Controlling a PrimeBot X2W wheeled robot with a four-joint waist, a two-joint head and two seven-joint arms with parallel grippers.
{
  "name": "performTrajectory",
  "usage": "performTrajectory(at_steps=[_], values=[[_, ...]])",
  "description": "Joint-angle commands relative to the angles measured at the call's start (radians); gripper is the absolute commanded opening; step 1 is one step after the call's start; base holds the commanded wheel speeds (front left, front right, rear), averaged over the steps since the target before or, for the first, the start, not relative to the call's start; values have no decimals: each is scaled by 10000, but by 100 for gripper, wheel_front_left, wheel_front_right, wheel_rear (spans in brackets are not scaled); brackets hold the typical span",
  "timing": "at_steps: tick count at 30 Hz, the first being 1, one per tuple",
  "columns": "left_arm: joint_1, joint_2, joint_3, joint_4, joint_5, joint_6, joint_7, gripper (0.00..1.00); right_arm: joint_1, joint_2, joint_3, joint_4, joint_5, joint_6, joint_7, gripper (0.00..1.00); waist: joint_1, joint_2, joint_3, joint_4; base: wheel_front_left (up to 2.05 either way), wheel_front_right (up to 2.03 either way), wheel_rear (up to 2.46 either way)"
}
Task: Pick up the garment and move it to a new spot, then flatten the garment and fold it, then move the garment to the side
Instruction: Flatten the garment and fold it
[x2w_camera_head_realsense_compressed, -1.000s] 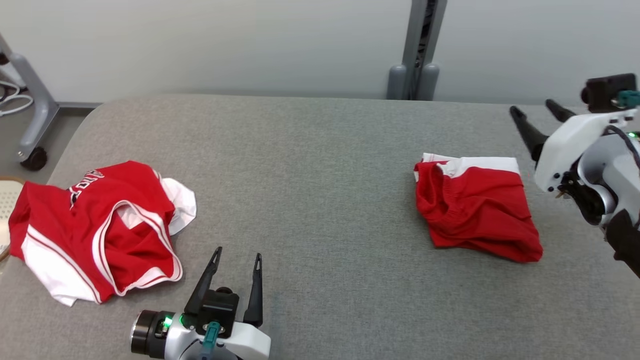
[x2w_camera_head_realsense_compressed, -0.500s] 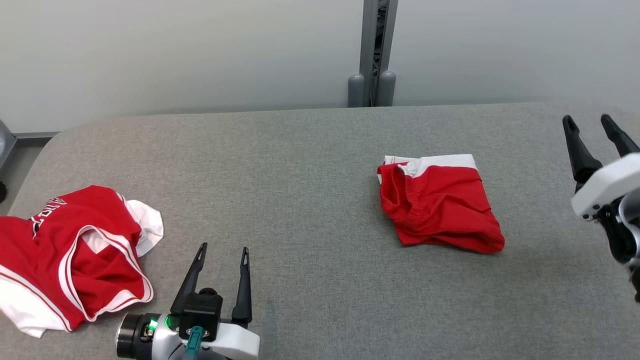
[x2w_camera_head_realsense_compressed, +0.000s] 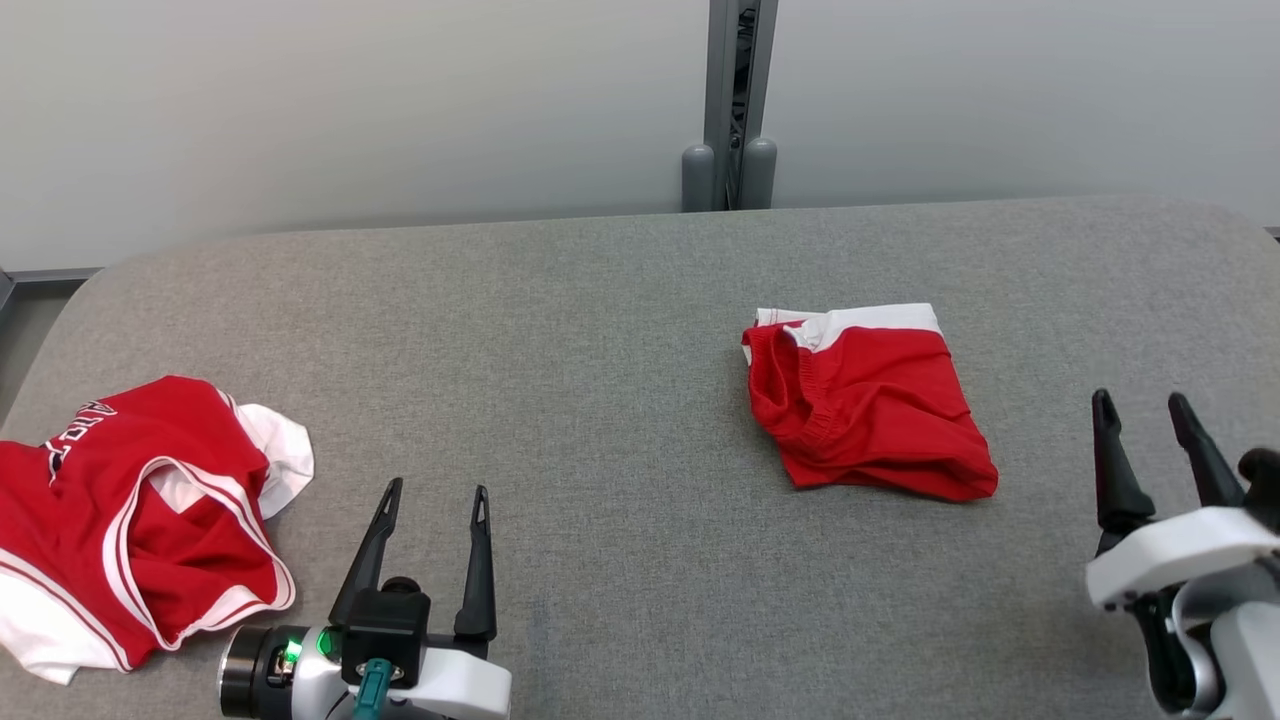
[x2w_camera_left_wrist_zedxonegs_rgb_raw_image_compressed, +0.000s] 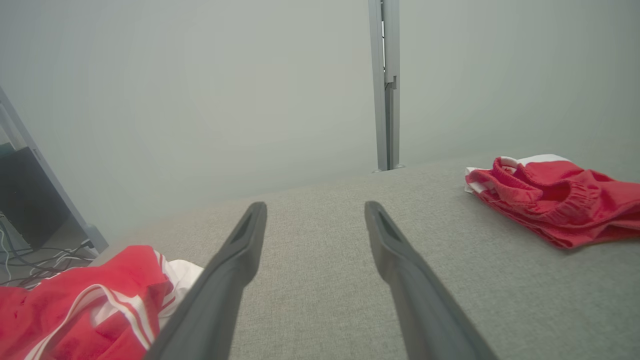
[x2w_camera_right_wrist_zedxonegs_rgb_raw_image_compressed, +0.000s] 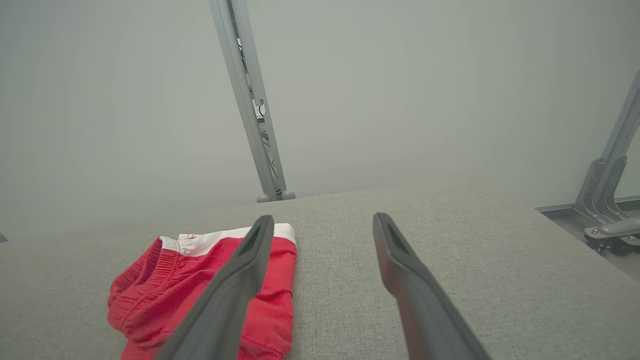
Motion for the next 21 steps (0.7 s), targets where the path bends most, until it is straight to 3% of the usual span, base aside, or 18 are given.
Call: performTrajectory(at_steps=[1, 10, 21], values=[[135, 31, 54, -42, 77, -63, -43, 100, 340, 168, -214, -239, -310, 2, -7, 100, 0, -1, 16, 6, 0, 0, 0], [139, 9, 70, -11, 91, -157, -43, 100, 768, 660, -461, -560, -911, 2, -6, 100, 0, -1, 52, -17, 0, 0, 0], [-29, -6, -49, 118, 146, -240, -43, 100, 372, 522, -171, -345, -821, 2, -8, 100, 0, -1, 196, 252, 0, 0, 0]])
